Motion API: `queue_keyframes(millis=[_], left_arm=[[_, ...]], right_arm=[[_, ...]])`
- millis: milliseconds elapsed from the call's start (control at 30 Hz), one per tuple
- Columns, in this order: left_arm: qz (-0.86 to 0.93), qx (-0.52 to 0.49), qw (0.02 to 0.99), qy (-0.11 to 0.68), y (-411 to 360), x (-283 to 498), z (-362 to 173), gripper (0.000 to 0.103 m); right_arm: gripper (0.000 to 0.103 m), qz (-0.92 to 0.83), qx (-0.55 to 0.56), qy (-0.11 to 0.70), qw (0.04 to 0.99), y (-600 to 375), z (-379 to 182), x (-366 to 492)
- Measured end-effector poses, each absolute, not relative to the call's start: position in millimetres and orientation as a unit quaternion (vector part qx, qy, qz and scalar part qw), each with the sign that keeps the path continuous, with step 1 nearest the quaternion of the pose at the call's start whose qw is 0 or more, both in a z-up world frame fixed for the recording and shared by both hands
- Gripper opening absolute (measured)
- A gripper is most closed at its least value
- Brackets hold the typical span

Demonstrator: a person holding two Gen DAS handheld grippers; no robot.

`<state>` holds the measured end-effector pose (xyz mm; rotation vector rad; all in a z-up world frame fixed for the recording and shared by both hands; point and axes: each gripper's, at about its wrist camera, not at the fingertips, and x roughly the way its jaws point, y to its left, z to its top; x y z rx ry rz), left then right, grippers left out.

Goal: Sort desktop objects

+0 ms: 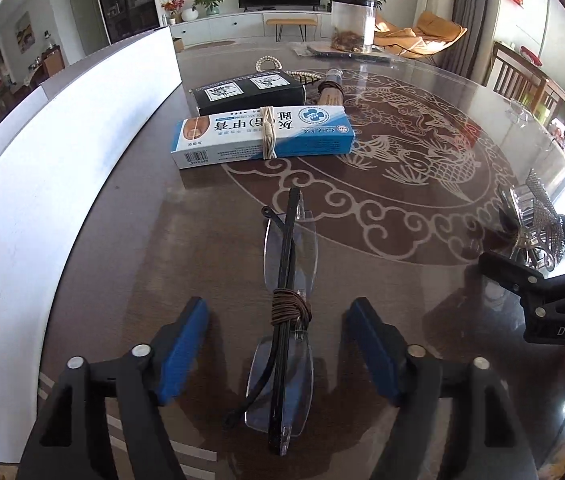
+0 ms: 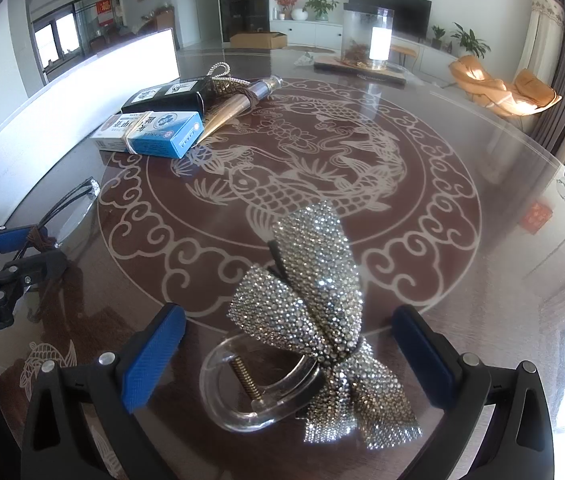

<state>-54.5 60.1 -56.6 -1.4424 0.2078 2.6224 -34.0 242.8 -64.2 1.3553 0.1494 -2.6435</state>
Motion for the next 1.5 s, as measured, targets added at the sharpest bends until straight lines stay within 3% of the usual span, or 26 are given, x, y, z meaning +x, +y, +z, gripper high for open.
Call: queue_keyframes(millis=[200, 367, 467, 1500], left_arm=[[0.868, -0.489, 0.071, 0.051, 53, -60, -60, 0.089], [0.865, -0.496, 0.060, 0.041, 48, -65, -65, 0.101], [0.865, -0.496, 0.056, 0.039, 46, -64, -65, 0.103], [0.866, -0.496, 0.054, 0.037, 46, -62, -65, 0.103]], right_arm=[[0.103, -0.886, 0.454, 0.050, 0.083, 243, -64, -34], [0.103, -0.886, 0.454, 0.050, 0.083, 243, -64, -34], [0.103, -0.886, 0.454, 0.050, 0.083, 243, -64, -34], [0.103, -0.886, 0.454, 0.049, 0.082, 243, -64, -34]])
